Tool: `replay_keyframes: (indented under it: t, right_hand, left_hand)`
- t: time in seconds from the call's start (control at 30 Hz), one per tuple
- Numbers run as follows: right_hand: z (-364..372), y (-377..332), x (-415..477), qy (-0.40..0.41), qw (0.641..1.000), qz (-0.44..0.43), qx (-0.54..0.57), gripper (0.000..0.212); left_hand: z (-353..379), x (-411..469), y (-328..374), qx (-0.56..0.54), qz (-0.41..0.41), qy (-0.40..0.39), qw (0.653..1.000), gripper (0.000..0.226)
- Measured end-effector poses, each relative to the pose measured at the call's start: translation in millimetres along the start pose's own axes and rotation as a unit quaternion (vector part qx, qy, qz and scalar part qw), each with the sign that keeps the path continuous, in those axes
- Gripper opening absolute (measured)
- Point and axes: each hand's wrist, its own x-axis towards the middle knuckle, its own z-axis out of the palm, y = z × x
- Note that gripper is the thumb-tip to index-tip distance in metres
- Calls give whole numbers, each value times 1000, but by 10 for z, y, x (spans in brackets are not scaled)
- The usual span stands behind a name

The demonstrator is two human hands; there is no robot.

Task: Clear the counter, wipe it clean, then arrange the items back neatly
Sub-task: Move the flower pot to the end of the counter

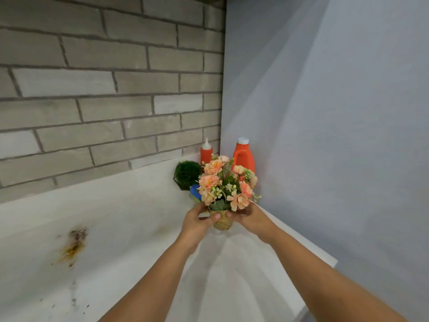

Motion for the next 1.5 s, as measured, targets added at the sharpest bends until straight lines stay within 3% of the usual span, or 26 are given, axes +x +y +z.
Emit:
replay_keyframes:
  t: [0.2,0.4,0.73,1.17,1.27,1.4,1.5]
  right_hand:
    - [-737,275,-118,-11,998,67,-10,34]
    - [-1077,508,-117,14,997,70,-7,46]
    - [-1159,645,115,52,994,91,-4,53]
    - [-1109,678,106,17,993,115,-20,34]
    - [-1109,673,102,-12,983,175,-48,42]
    - [-1074,650,91,-18,941,297,-163,21]
    - [-914,545,33,-58,914,353,-193,24]
  left_hand:
    - [682,180,-105,-4,-8,-27,1000,49]
    - [1099,348,-215,-13,-24,-48,998,45]
    - [1244,623,-307,-5,-29,-54,998,43]
    - [1220,612,-370,5,-82,-15,996,38]
    - [1159,573,-344,23,-91,7,996,37]
    - [1016,480,-297,15,-90,38,995,19]
    - [875,355,-222,13,-86,51,995,7]
